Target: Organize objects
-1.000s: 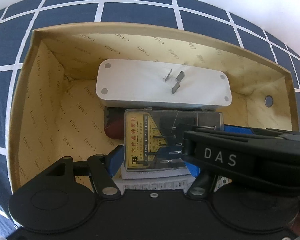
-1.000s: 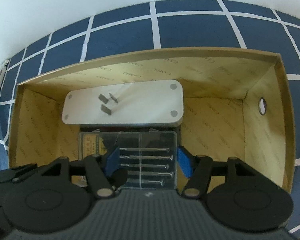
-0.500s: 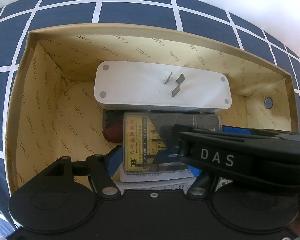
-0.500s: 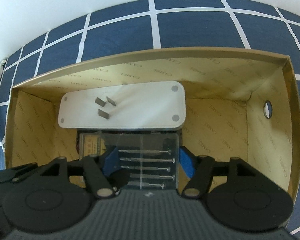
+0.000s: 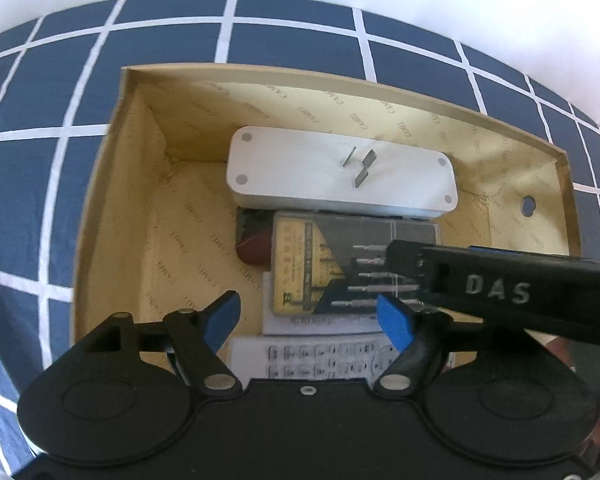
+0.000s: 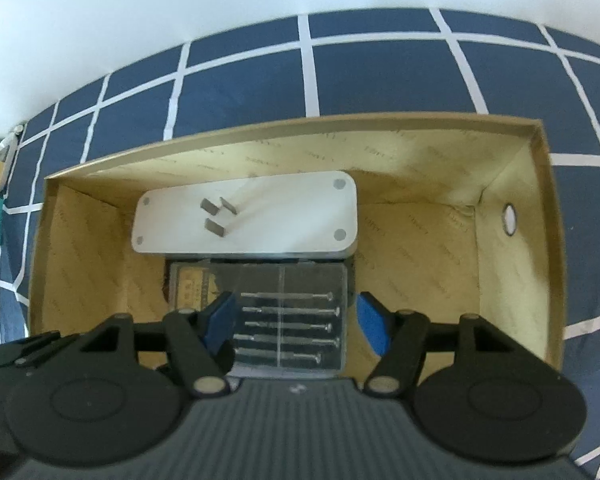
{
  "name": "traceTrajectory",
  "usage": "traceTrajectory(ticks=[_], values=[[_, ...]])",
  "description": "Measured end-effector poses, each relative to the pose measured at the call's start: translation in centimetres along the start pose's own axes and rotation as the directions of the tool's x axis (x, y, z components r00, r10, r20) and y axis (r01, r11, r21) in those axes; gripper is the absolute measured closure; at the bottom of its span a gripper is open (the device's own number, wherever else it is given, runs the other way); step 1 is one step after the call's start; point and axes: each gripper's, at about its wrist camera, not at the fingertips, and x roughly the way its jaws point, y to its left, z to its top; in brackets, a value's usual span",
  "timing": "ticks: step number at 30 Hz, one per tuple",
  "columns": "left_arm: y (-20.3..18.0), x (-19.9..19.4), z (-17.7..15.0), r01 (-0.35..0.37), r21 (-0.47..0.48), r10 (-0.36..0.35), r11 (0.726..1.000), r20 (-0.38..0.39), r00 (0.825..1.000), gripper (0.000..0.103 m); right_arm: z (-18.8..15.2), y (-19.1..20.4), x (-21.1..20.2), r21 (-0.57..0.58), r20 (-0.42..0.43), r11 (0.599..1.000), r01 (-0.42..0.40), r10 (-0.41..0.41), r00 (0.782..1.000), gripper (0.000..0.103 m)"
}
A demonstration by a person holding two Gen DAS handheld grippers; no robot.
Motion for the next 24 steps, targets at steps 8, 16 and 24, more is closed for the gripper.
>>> traceTrajectory(ticks=[8, 16, 24], values=[[0.1, -2.8, -1.6, -0.042, 0.007, 0.042, 0.999, 0.038, 0.998, 0.022, -1.2, -0.5, -3.4, -0.013, 0.032, 1.000, -0.002, 0.002, 0.999, 0.037], [0.1, -6.0, -3.2, -0.080, 0.013, 0.078, 0.997, 0.090, 0.993, 0.010, -3.0, -1.3, -7.1, -0.042, 0.079, 0.999, 0.026, -0.023, 0.997, 0.025], [0.5, -8.4, -5.4, -0.107, 0.003, 0.106, 0.994, 0.117, 0.987, 0.001, -5.6, -2.4, -10.1, -0.052, 0.107, 0.997, 0.057, -0.051, 0.993, 0.008]])
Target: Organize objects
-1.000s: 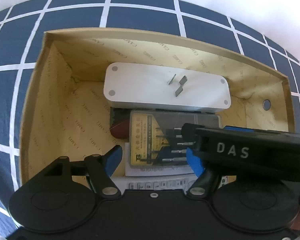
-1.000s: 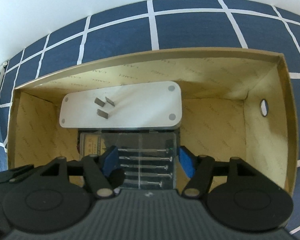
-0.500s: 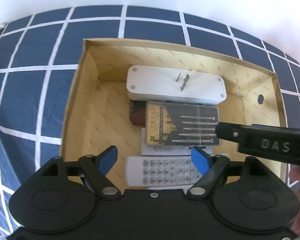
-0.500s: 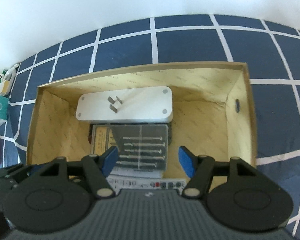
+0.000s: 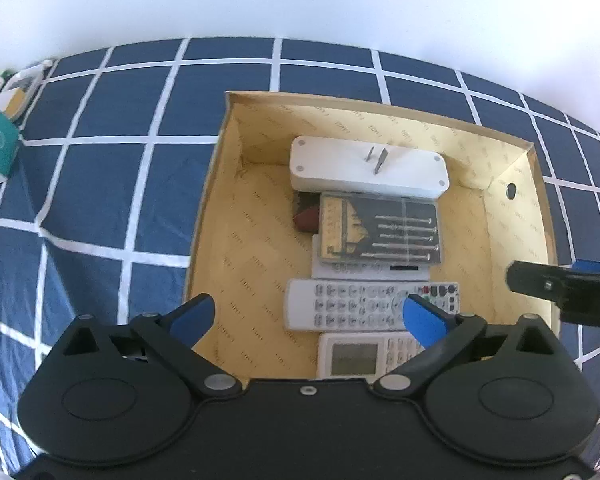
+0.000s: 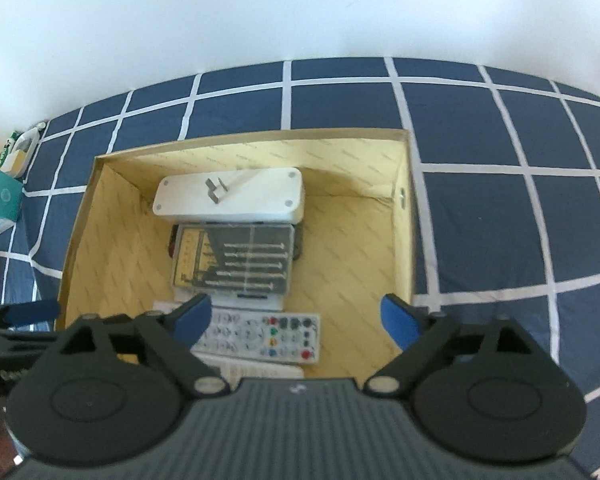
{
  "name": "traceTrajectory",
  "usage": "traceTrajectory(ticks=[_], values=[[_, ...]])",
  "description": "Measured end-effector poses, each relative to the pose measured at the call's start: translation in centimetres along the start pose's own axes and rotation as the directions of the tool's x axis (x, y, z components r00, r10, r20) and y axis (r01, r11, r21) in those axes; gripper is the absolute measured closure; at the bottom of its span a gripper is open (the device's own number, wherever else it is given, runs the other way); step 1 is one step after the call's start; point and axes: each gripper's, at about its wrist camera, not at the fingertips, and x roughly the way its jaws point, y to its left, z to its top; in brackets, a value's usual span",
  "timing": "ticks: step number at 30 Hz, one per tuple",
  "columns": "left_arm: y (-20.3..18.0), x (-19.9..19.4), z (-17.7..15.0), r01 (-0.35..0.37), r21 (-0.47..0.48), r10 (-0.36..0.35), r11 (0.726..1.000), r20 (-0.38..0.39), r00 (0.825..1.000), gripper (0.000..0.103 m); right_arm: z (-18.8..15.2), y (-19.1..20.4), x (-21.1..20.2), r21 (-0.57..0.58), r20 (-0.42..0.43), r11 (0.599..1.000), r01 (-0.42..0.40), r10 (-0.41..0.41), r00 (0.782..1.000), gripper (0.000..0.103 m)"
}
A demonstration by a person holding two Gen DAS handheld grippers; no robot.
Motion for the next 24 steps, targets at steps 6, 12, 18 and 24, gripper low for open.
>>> traceTrajectory(ticks=[6, 12, 18, 24], values=[[0.3, -1.7, -1.6, -0.011, 0.006, 0.011, 1.000, 0.023, 1.000, 0.000, -2.1, -0.5, -1.6, 0.004, 0.007, 1.000, 0.025, -0.025, 1.000, 0.000], [0.6, -2.6, -3.0, -0.038, 0.006, 0.037, 0.999, 0.025, 0.999, 0.000, -4.4, -0.7, -2.5, 0.014, 0.002, 0.999, 0.031, -0.031, 1.000, 0.000], [0.7, -2.8, -4.3, -0.044, 0.005, 0.044, 0.999, 0.017, 0.999, 0.000, -6.0, -0.8, -2.9, 0.017, -0.003, 0.999, 0.035, -0.035, 0.999, 0.000], [0.6, -3.2, -5.0, -0.057, 0.029, 0.057, 0.998, 0.028, 0.998, 0.000, -6.7, -1.0, -3.0, 0.014, -0.007, 0.999, 0.040, -0.040, 0.999, 0.000]])
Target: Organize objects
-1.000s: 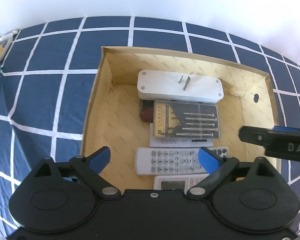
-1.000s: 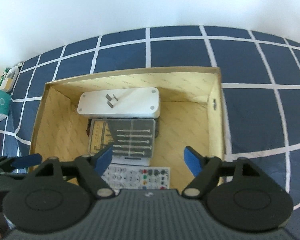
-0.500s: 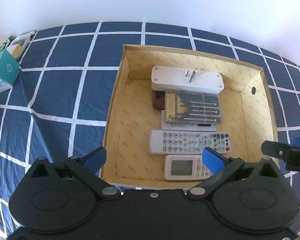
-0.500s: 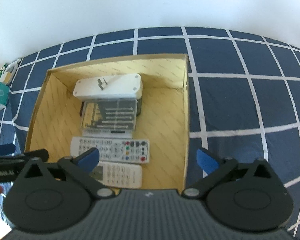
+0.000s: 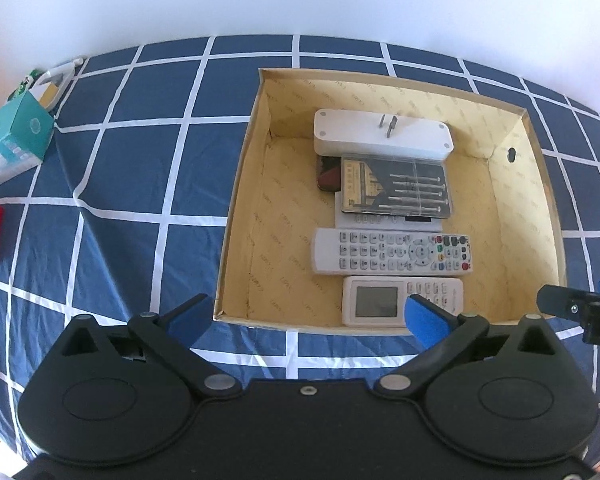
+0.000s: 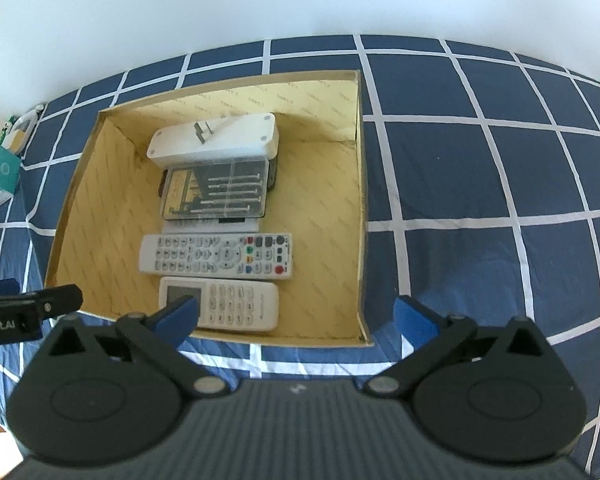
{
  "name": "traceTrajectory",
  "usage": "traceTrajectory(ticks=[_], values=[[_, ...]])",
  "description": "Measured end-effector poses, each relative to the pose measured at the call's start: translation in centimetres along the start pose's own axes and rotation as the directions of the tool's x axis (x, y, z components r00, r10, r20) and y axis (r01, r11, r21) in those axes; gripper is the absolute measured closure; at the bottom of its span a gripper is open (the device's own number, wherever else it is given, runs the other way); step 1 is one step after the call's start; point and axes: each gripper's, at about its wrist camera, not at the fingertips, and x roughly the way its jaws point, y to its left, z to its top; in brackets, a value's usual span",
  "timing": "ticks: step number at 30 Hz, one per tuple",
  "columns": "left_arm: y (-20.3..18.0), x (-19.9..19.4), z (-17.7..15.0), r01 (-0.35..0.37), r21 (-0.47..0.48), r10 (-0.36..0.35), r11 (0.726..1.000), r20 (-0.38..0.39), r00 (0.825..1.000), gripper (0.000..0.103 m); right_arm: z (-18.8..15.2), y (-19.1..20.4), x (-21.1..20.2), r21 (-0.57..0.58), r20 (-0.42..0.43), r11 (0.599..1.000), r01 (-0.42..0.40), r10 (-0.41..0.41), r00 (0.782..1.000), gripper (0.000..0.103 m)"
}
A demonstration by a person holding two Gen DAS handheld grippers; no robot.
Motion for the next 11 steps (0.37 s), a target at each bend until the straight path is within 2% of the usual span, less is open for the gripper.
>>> traceTrajectory(ticks=[11], values=[[0.24, -0.03, 0.10, 0.000, 0.002, 0.000, 1.000, -0.005, 1.000, 0.000, -0.46, 0.23, -0.10, -0.003, -0.004, 1.000, 0.007, -0.007, 1.000, 0.000]])
